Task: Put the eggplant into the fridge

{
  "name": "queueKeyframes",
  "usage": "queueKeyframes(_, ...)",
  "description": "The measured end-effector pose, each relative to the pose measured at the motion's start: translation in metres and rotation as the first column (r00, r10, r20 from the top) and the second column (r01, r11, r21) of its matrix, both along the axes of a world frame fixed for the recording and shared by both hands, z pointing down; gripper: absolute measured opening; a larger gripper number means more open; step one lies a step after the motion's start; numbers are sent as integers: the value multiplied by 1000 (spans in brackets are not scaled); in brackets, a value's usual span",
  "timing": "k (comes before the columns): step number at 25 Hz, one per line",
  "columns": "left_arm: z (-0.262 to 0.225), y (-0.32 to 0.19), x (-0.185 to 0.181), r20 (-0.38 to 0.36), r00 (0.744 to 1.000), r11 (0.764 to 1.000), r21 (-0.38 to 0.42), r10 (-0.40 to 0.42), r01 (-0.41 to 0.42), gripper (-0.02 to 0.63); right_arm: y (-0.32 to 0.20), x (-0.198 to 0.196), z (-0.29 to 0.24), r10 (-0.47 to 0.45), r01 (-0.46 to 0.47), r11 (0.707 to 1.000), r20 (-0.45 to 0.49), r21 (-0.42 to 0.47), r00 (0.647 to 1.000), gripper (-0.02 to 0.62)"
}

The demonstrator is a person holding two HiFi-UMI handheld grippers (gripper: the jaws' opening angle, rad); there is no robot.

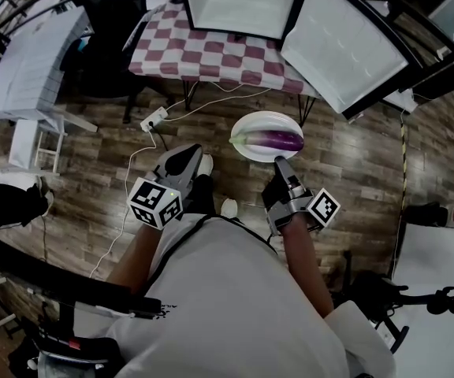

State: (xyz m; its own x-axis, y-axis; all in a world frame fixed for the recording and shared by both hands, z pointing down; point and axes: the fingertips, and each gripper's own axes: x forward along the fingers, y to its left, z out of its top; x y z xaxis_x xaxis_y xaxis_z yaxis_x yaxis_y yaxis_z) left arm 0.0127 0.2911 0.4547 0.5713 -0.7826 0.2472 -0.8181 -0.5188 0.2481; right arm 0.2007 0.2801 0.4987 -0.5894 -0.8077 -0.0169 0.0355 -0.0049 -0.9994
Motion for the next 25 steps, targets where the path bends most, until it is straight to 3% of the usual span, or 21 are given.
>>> queueKeyframes(10, 8, -49, -13, -13, 1000, 1000, -16, 20, -20, 6, -44, -17, 3, -3, 2, 1000, -30, -12, 1000, 21)
queueKeyframes(25, 0, -171, -49, -32, 998, 998, -9, 56, -57, 7, -153, -64, -11, 7, -7, 1000, -38, 3, 999, 21)
